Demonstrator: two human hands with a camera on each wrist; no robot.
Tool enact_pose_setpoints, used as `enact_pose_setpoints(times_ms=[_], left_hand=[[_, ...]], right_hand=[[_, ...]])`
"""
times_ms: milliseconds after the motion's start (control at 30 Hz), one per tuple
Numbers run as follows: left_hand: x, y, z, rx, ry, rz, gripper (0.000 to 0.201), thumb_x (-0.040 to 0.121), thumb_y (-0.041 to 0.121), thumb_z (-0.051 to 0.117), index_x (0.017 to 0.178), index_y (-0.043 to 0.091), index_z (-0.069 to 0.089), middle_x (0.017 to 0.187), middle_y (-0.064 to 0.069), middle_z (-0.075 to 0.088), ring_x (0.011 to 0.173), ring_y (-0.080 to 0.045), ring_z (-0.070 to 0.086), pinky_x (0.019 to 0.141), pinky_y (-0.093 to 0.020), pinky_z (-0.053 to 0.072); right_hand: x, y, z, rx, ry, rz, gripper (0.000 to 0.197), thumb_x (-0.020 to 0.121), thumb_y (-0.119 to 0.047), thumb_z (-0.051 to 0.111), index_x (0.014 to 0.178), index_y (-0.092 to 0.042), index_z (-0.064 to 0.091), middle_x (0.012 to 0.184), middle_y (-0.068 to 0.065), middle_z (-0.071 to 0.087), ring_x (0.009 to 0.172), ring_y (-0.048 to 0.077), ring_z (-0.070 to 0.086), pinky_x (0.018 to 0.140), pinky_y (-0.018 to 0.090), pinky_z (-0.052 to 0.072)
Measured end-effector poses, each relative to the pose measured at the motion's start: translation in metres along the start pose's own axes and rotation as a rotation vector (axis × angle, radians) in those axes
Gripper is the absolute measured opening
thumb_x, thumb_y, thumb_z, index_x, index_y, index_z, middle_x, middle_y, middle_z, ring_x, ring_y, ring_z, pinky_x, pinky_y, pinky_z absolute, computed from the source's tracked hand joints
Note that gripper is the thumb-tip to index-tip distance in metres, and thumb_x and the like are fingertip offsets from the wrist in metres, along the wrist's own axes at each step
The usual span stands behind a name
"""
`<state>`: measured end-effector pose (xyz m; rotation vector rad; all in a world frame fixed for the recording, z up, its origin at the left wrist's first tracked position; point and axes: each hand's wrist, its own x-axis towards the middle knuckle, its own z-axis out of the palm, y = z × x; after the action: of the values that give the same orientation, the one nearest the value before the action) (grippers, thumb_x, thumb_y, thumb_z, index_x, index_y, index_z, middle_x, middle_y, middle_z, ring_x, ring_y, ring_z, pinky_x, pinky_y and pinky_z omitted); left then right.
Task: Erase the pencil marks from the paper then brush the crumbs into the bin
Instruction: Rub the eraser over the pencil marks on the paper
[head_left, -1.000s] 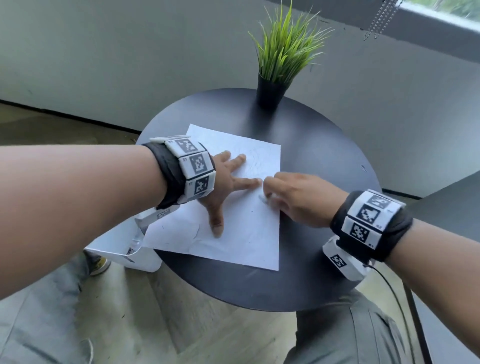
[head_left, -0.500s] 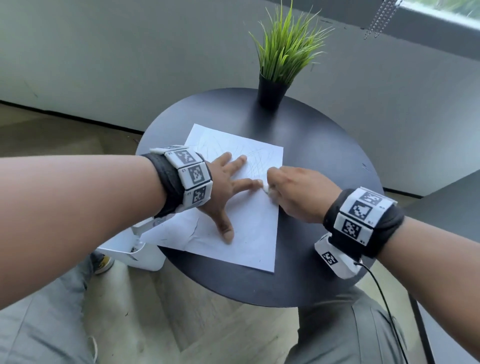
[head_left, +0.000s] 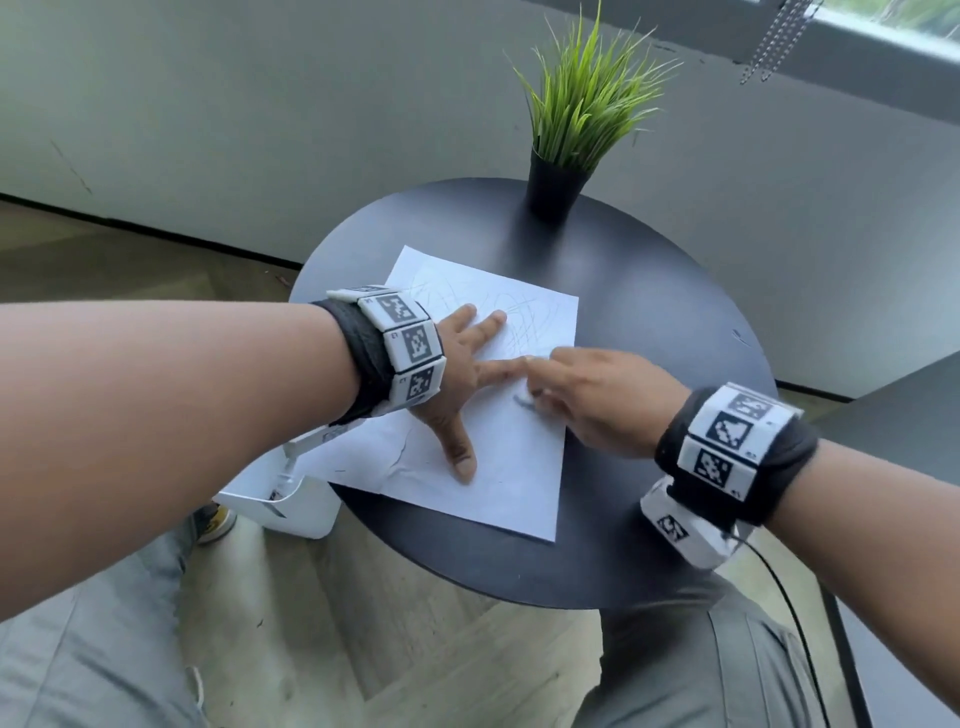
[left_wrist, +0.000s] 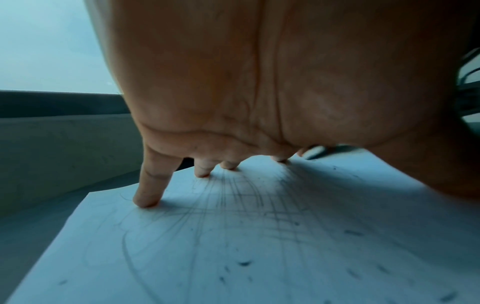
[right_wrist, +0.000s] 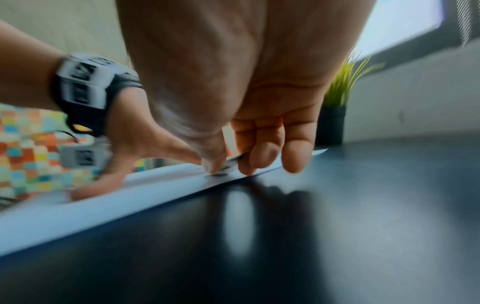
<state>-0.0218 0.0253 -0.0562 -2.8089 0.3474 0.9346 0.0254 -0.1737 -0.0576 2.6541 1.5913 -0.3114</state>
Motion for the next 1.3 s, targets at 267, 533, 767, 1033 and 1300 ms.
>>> enact_pose_setpoints(times_ms=[267, 533, 767, 1033, 1300], left_hand=[[-0.002, 0.007, -0.004, -0.095, 0.115, -0.038, 0.115, 0.067, 0.095, 0.048, 0.157, 0.048, -0.006, 0.169, -0.002, -0.012, 0.154, -0.032, -0.006, 0.116, -0.059, 0.024], [0.0, 0.015, -0.002, -0.059, 0.118, -0.082, 0.138, 0.053, 0.095, 0.062, 0.157, 0.044, -0.014, 0.168, -0.002, -0.009, 0.153, -0.035, -0.003, 0.112, -0.06, 0.03], [-0.001, 0.018, -0.007, -0.037, 0.084, -0.088, 0.138, 0.055, 0.091, 0.067, 0.157, 0.043, -0.013, 0.167, -0.008, -0.007, 0.152, -0.04, -0.001, 0.111, -0.062, 0.029], [0.0, 0.018, -0.008, -0.01, 0.08, -0.093, 0.142, 0.051, 0.093, 0.065, 0.157, 0.043, -0.016, 0.166, -0.01, -0.007, 0.15, -0.044, 0.001, 0.11, -0.064, 0.03], [0.001, 0.019, -0.009, -0.003, 0.086, -0.1, 0.143, 0.048, 0.095, 0.065, 0.156, 0.045, -0.016, 0.166, -0.01, -0.005, 0.149, -0.046, 0.003, 0.11, -0.068, 0.027]], right_hand=[[0.012, 0.035, 0.003, 0.426, 0.016, 0.455, 0.017, 0.098, -0.04, 0.045, 0.105, -0.025, 0.047, 0.085, 0.004, 0.063, 0.087, 0.027, 0.057, 0.078, 0.039, 0.049], [0.007, 0.026, -0.002, 0.404, -0.001, 0.415, 0.021, 0.096, -0.047, 0.05, 0.099, -0.027, 0.049, 0.091, -0.003, 0.062, 0.084, 0.019, 0.057, 0.073, 0.034, 0.048], [0.009, 0.005, -0.006, 0.352, -0.051, 0.255, 0.015, 0.096, -0.043, 0.053, 0.095, -0.028, 0.052, 0.074, -0.008, 0.06, 0.073, 0.018, 0.056, 0.067, 0.032, 0.046], [-0.002, -0.016, -0.004, 0.272, -0.169, 0.059, 0.012, 0.098, -0.036, 0.05, 0.1, -0.024, 0.051, 0.087, -0.002, 0.061, 0.079, 0.022, 0.052, 0.072, 0.035, 0.046], [-0.008, -0.02, 0.001, 0.28, -0.207, -0.011, 0.01, 0.098, -0.03, 0.052, 0.104, -0.022, 0.054, 0.088, -0.001, 0.061, 0.079, 0.022, 0.052, 0.069, 0.034, 0.043]])
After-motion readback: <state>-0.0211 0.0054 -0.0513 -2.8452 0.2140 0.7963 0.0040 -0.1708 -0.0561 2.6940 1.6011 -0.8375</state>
